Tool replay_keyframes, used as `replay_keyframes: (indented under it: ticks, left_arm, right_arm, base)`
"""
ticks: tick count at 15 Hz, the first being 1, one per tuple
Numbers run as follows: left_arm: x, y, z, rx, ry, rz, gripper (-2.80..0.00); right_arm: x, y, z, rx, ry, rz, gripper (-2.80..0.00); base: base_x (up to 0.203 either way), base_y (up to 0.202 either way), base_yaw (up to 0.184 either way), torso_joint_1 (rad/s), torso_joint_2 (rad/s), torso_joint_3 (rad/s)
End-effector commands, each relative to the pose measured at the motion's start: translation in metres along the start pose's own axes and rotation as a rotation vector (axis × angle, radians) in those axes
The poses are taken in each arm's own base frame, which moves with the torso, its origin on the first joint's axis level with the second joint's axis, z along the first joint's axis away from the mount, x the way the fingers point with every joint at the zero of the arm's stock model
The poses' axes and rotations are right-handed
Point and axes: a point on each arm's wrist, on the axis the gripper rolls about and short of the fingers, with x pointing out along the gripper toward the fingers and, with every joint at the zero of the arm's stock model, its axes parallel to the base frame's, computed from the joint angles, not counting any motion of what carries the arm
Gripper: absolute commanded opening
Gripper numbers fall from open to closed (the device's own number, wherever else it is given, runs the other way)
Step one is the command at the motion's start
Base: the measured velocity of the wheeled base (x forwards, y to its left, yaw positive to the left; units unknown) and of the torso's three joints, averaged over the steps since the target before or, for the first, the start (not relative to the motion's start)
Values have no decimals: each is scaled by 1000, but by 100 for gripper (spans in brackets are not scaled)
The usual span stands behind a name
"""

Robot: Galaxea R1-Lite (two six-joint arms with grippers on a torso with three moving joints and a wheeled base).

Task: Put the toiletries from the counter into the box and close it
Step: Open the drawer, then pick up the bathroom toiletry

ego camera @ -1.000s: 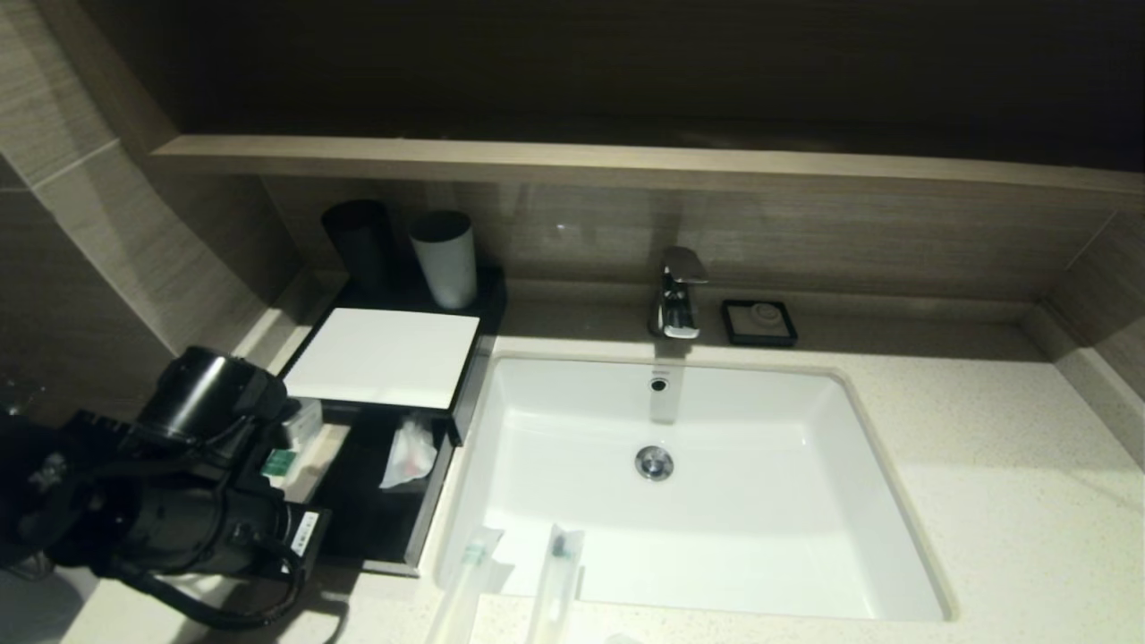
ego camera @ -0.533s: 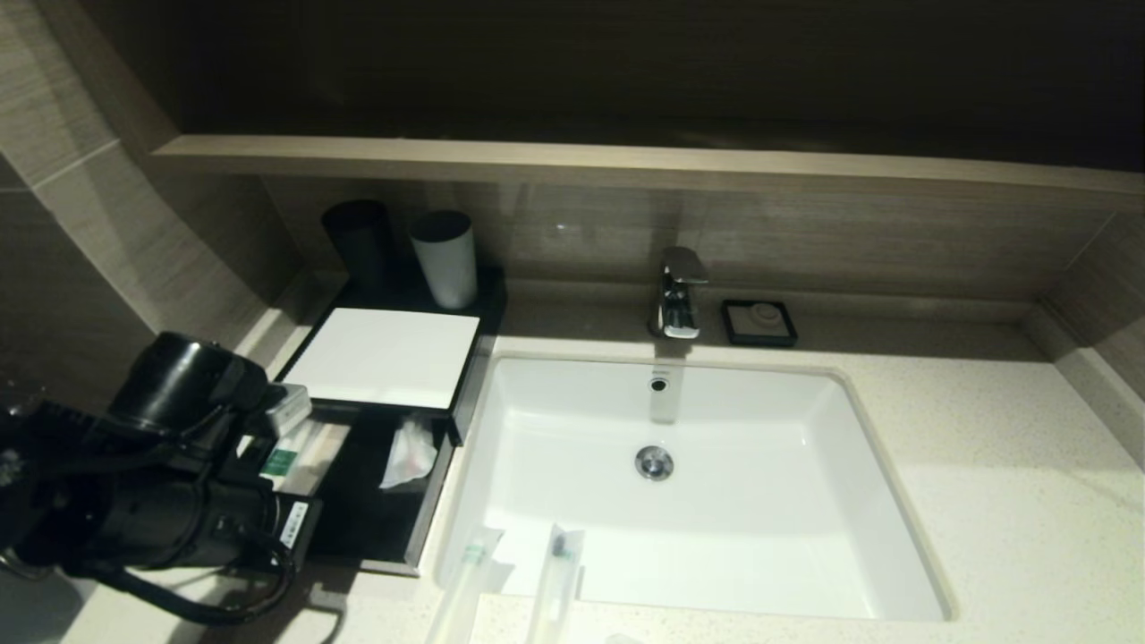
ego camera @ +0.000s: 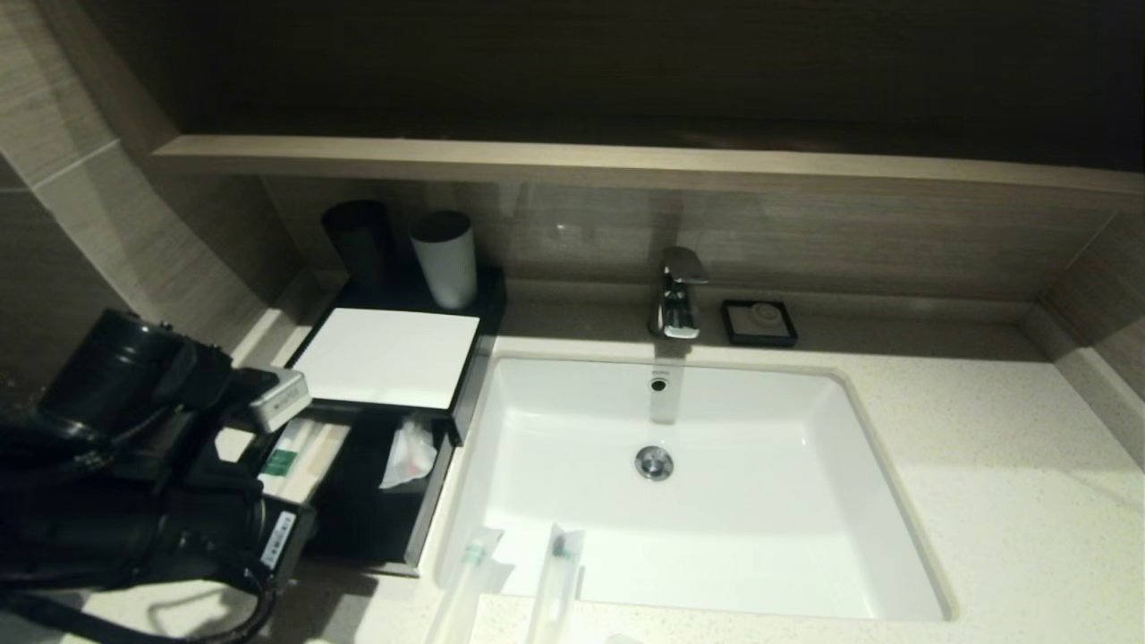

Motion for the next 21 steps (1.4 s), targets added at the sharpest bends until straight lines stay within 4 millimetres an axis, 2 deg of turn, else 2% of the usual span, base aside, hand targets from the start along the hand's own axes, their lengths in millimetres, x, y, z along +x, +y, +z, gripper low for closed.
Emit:
replay_keyframes:
  ticks: [1,7,12,18,21]
  left_arm:
    - [-19,-9,-9,36,-14,-42,-280]
    - [-26,-25,-25,87,50,-109,-280]
    - [-19,-37,-32,155,105,-142,-280]
    - [0,-50,-29,172,182,-144,-280]
    - [1,-52,-23,171,177,-143,-280]
  right_arm:
    - [0,0,0,1,-1,0,-280]
    - [0,0,0,1,-1,0,-280]
    - [0,0,0,0,-1,0,-280]
    - [0,0,0,-1,0,0,-280]
    - [0,0,0,0,-1,0,-280]
  base:
    - [0,0,0,0,0,0]
    - [0,0,0,0,0,0]
    - [0,0,0,0,0,0]
    - [0,0,0,0,0,0]
    - [0,0,0,0,0,0]
